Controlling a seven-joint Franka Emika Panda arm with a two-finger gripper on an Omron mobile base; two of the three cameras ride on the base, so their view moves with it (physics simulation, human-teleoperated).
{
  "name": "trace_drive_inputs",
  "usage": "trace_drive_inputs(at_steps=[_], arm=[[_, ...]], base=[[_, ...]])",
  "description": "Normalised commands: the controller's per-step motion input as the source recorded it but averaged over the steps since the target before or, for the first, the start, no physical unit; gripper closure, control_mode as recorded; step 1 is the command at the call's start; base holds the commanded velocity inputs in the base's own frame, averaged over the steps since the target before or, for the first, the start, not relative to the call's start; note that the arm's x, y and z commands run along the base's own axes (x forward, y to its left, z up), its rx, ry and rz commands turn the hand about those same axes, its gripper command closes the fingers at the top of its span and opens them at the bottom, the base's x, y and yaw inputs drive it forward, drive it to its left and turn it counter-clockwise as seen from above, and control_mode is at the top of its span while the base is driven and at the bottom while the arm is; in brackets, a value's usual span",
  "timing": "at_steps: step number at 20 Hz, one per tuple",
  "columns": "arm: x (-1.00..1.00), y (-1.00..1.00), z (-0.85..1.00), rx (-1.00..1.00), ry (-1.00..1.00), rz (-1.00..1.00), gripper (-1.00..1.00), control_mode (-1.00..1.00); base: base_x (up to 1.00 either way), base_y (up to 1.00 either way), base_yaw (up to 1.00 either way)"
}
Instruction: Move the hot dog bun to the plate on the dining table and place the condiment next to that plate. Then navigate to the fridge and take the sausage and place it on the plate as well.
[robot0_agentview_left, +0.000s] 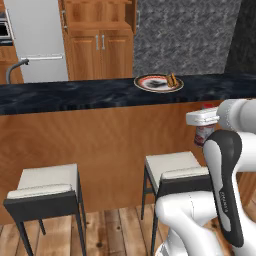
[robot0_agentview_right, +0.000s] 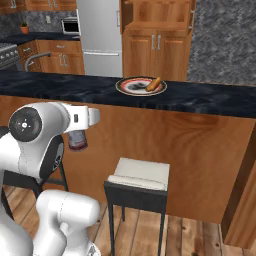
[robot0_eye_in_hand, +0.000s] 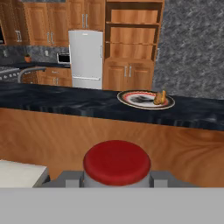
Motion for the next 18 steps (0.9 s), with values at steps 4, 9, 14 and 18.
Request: trace_drive_inputs(at_steps=[4, 9, 14, 18], arm=[[0.00, 0.00, 0.00, 0.00, 0.00, 0.00, 1.00, 1.00], [0.00, 0.00, 0.00, 0.00, 0.00, 0.00, 1.00, 1.00], [0.00, 0.00, 0.00, 0.00, 0.00, 0.00, 1.00, 1.00], [0.15, 0.43, 0.09, 0.00, -0.11, -0.07, 1.00, -1.00]], base=[[0.86, 0.63, -0.15], [0.91, 0.51, -0.14], [0.59, 0.48, -0.13], [0.00, 0.00, 0.00]])
